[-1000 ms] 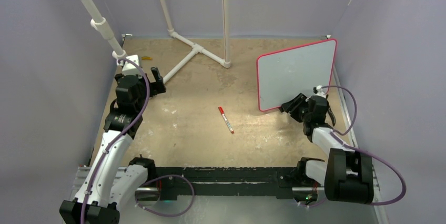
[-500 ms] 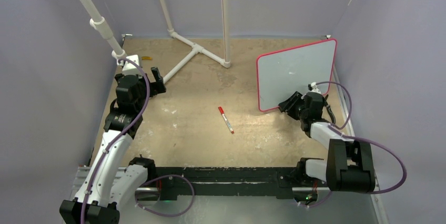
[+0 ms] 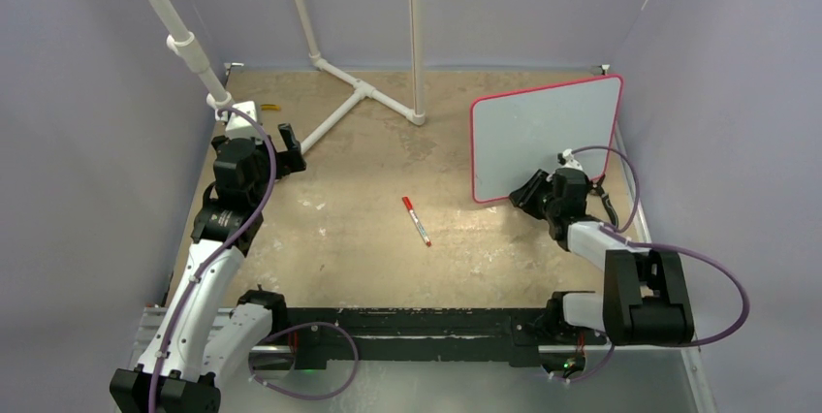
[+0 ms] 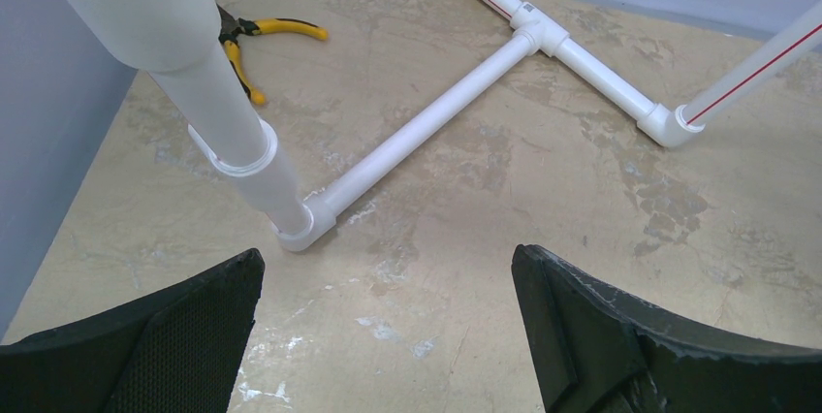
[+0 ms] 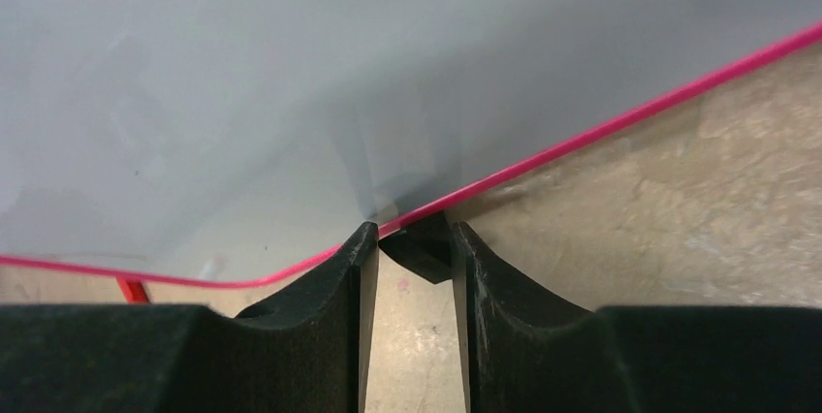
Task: Write a sentence on the whiteboard
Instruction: Adjust the whiteboard at the center of the board, then pick up the whiteboard marker at the center of the board.
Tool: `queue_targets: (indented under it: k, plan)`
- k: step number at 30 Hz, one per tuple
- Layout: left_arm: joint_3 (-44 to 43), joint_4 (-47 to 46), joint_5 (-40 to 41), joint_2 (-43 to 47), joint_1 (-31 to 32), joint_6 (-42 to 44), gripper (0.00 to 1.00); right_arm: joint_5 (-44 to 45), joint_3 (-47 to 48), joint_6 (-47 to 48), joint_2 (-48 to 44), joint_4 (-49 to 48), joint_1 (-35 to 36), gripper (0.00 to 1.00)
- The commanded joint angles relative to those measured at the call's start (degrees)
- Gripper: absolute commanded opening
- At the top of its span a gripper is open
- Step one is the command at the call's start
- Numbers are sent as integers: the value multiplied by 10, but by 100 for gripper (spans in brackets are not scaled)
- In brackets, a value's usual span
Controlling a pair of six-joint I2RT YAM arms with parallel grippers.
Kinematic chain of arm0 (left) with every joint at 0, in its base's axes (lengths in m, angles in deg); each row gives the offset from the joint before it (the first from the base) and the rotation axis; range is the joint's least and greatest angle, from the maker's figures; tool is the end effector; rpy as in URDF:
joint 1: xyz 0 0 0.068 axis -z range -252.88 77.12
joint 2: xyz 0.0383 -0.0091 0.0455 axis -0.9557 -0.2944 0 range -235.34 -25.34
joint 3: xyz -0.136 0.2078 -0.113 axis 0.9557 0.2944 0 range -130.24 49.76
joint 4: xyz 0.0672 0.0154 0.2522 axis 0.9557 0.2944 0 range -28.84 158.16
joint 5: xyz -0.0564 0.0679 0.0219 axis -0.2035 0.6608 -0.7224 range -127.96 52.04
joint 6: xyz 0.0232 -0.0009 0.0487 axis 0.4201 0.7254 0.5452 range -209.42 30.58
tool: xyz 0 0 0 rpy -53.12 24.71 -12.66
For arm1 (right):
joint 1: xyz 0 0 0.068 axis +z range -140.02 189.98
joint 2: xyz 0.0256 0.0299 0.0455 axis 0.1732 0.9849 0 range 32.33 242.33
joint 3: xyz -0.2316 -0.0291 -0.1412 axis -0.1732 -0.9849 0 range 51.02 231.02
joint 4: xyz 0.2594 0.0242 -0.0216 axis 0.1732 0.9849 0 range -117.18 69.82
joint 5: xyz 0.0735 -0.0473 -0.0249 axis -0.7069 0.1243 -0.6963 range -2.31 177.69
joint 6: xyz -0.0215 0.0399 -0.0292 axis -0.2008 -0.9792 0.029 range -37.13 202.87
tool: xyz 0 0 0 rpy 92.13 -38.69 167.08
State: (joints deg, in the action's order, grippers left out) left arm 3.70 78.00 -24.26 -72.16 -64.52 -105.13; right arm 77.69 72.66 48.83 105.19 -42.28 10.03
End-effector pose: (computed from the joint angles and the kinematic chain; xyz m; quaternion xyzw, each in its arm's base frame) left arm 0.1879 -0.0191 0.3299 -0.1216 0.7951 -0.0281 0.5935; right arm 0.2305 0.0065 0.1482 0.2217 0.8609 0.2065 0.4088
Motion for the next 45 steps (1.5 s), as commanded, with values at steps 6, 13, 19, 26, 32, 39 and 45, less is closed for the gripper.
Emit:
queue_targets:
  k: [6, 13, 19, 26, 32, 39, 45]
  plan:
    - [-3, -17, 3, 0, -1, -6, 99, 26, 19, -33, -1, -27, 73, 37]
    - [-3, -17, 3, 0, -1, -6, 99, 82, 35, -49, 21, -30, 123, 39]
    - [-3, -17, 4, 0, -1, -7, 99, 157, 56, -60, 38, -19, 176, 37]
    - [-3, -17, 3, -1, -1, -7, 99, 234, 66, -81, 55, -9, 216, 32]
    - [-3, -16, 2, -1, -1, -7, 99, 253, 71, -92, 54, -1, 237, 35]
    - [1, -15, -24, 0, -1, 7, 99, 262, 58, -96, -15, 51, 250, 56]
    - [19, -47, -130, 0, 3, 30, 94, 217, 40, -82, -98, 89, 282, 66]
